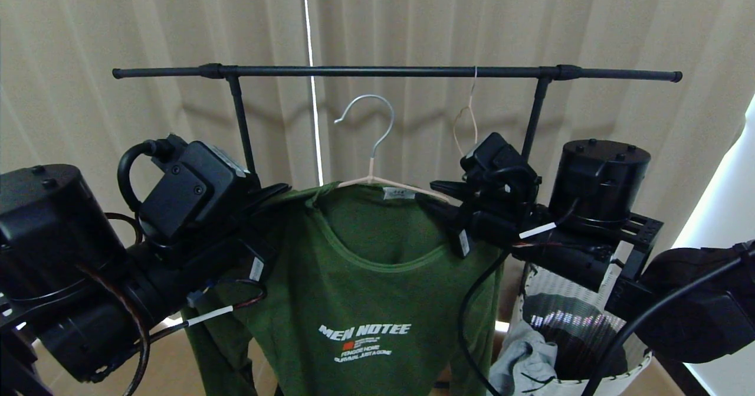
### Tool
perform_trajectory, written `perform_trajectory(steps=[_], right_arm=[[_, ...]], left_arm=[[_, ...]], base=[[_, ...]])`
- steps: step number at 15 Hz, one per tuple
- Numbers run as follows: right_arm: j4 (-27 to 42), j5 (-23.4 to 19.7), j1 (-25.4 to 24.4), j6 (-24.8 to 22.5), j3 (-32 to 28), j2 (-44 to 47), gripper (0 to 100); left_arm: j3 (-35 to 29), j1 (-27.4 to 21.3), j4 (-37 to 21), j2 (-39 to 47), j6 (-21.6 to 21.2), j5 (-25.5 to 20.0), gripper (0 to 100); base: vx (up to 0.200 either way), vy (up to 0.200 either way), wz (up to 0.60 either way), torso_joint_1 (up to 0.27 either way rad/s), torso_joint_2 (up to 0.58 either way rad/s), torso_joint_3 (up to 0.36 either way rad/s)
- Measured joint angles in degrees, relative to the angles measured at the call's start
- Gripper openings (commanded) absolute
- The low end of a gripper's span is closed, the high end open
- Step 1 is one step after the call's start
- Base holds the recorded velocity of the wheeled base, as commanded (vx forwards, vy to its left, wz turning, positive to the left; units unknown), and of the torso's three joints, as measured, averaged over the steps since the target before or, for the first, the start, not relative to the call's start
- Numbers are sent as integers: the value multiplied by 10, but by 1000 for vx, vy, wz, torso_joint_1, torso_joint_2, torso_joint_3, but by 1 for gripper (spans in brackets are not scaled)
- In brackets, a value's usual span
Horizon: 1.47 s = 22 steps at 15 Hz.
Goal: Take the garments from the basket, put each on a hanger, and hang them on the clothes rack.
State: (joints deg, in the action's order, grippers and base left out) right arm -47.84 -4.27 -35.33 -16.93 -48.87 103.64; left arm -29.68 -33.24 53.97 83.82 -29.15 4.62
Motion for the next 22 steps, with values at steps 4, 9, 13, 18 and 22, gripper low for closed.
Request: perform_trajectory(steps=[4,9,13,18,22], right_arm=[[-1,-2,0,0,2,1,0],[-1,-1,-1,0,5,-3,0],[-15,2,0,-1,10,-6,0],[-14,2,13,-2,22,-23,0],[-10,4,44,-3,46,-49,0]], left_arm=[[-1,8,-1,2,12,-2,0],[0,13,-3,3,25,-2,100],[1,13,-3,4,29,1,100],[3,12,-3,-4,38,-5,100],[20,10,-4,-30,51,-44,100]], base=[[0,0,0,0,0,0],[0,0,0,0,0,0],[0,0,0,0,0,0],[0,0,0,0,0,0],[0,0,0,0,0,0]])
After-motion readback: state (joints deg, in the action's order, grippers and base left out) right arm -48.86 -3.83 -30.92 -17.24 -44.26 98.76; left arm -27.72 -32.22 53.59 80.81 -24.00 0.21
